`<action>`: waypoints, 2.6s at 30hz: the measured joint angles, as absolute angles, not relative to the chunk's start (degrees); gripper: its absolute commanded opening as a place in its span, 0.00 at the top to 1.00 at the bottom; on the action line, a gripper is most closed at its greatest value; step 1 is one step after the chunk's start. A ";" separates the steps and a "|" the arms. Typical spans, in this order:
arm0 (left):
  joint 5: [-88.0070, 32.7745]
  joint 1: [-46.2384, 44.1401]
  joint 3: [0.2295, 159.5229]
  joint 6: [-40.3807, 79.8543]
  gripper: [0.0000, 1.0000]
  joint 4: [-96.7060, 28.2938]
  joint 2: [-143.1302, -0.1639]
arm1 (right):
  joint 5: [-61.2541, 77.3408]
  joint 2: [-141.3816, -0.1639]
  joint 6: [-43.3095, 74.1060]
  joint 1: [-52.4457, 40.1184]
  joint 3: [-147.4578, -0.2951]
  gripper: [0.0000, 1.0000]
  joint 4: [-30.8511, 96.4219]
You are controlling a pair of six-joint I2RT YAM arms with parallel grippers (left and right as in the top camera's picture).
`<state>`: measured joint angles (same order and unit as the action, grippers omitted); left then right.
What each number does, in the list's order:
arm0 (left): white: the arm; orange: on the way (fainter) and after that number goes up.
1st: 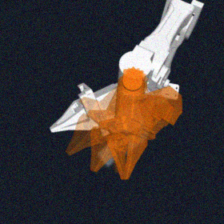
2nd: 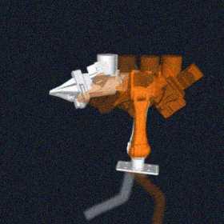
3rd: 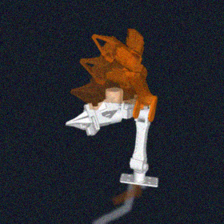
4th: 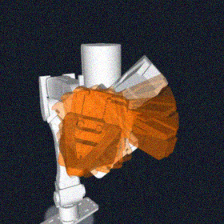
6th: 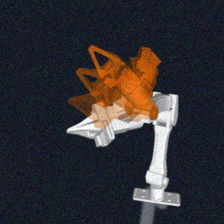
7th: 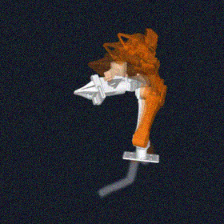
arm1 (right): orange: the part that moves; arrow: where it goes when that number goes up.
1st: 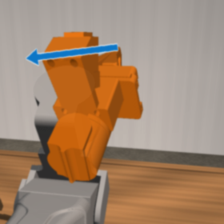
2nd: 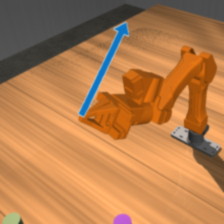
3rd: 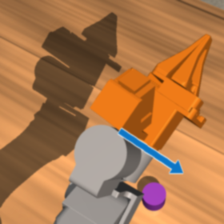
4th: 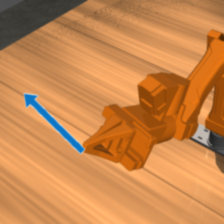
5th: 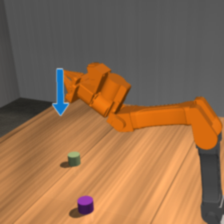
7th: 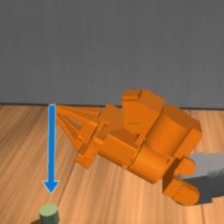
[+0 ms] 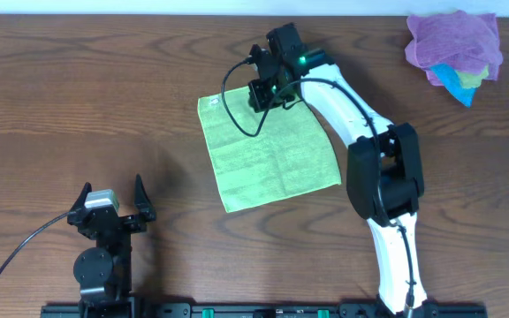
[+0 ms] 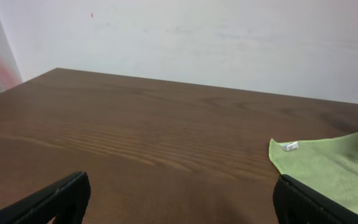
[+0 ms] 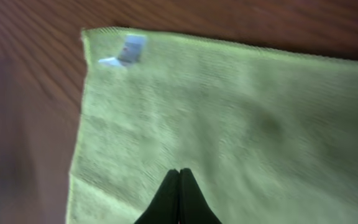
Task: Fold the cloth
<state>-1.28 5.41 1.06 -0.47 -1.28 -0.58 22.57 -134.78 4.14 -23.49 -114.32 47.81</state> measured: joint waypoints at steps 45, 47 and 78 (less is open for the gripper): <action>-1.28 5.41 1.06 -0.47 0.05 -1.28 -0.58 | 23.07 -141.27 -2.55 -12.03 -120.81 0.53 48.90; -1.28 5.41 1.06 -0.47 0.05 -1.28 -0.58 | 23.86 -141.29 -2.55 -12.01 -120.79 0.52 48.10; -1.28 5.41 1.06 -0.47 0.05 -1.28 -0.58 | 31.59 -144.57 -0.75 -12.03 -120.79 0.59 47.42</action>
<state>-1.28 5.41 1.06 -0.47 -1.28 -0.58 31.59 -144.57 -0.75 -12.03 -120.79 47.42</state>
